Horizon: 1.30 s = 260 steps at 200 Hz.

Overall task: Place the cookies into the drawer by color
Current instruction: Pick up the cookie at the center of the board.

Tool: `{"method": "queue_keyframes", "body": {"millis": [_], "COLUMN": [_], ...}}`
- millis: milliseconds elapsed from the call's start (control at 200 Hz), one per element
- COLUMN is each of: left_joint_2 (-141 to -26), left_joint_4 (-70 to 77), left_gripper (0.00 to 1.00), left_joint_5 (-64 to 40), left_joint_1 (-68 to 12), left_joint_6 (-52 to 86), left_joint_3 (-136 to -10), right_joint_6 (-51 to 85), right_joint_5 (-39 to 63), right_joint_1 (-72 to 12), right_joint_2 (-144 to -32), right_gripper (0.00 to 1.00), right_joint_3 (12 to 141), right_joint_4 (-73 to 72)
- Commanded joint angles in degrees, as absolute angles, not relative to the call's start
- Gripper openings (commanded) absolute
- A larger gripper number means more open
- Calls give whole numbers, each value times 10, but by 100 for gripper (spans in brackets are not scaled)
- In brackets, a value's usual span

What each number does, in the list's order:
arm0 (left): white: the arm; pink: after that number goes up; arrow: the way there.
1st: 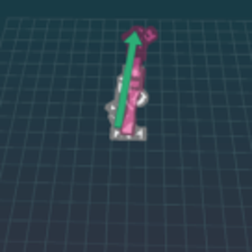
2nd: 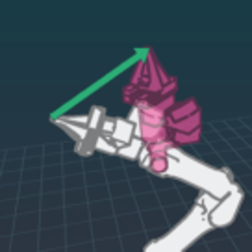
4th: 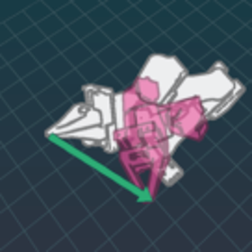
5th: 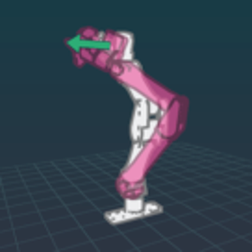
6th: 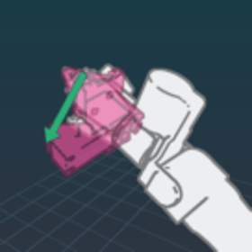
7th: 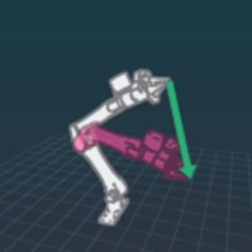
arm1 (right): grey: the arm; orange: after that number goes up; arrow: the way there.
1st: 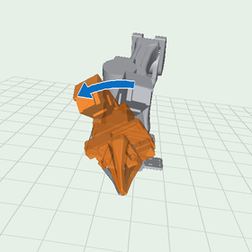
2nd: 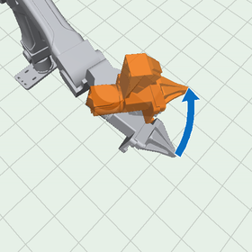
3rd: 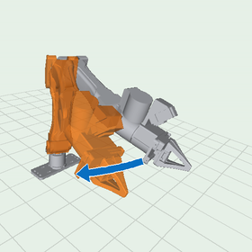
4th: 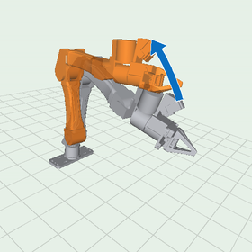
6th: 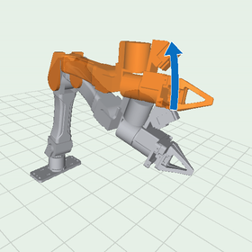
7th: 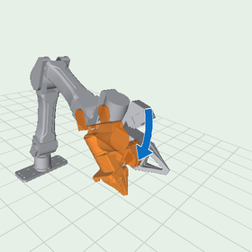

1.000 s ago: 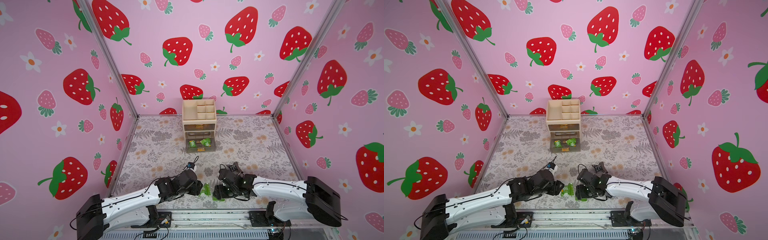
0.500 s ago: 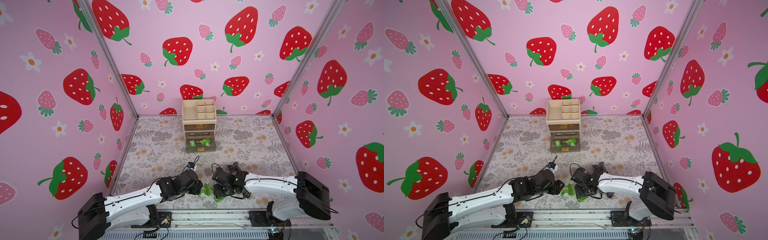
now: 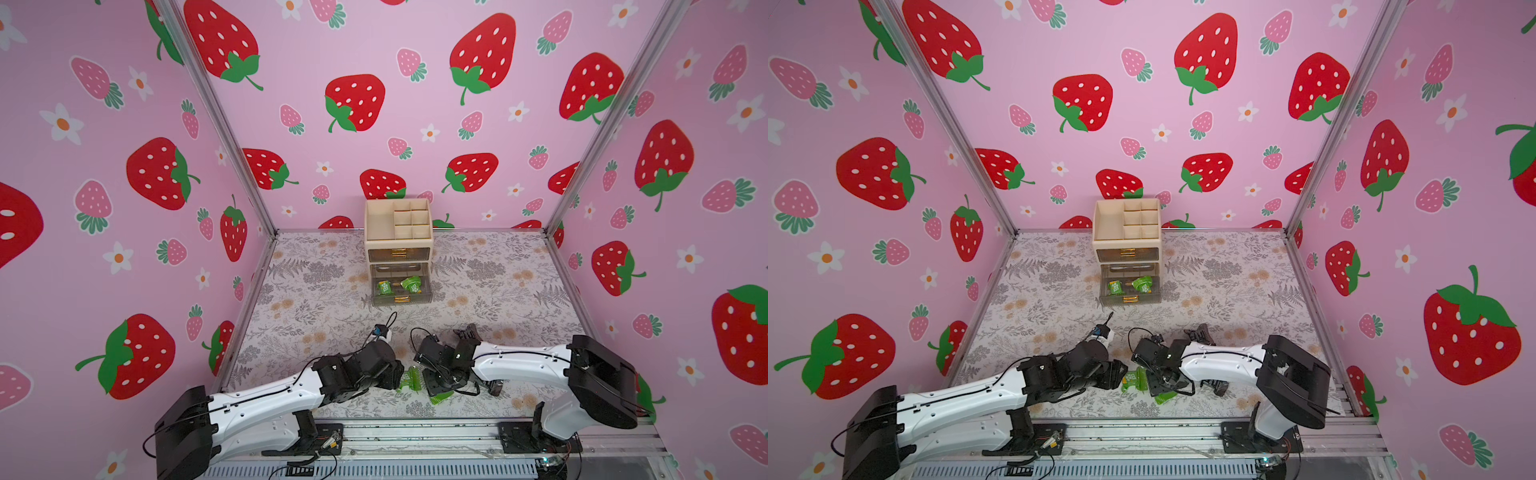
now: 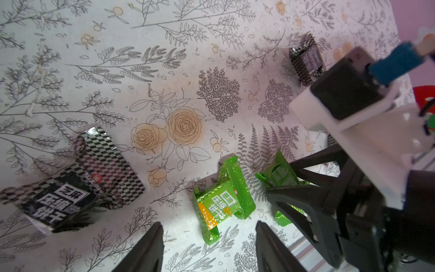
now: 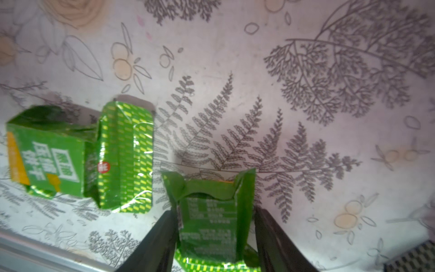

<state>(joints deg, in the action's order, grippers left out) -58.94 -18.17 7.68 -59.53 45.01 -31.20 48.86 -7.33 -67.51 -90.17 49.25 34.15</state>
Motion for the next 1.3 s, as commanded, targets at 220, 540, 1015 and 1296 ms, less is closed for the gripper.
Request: {"method": "queue_keyframes", "body": {"millis": [220, 540, 1015, 1296], "left_joint_2": [-541, -448, -447, -526], "left_joint_4": [-121, -63, 2, 41], "left_gripper": [66, 68, 70, 69], "left_joint_5": [60, -113, -219, -242], "left_joint_1": [-558, -408, -265, -207], "left_joint_6": [432, 400, 413, 403], "left_joint_3": [-278, -285, -337, -357], "right_joint_6": [477, 413, 338, 318], "right_joint_5": [-94, -53, -15, 12], "right_joint_1": [-673, -568, -455, -452], "right_joint_2": [-913, -777, -819, -963], "right_gripper": [43, 37, 35, 35], "right_joint_3": [512, 510, 757, 928], "right_joint_4": [369, 372, 423, 432]}}
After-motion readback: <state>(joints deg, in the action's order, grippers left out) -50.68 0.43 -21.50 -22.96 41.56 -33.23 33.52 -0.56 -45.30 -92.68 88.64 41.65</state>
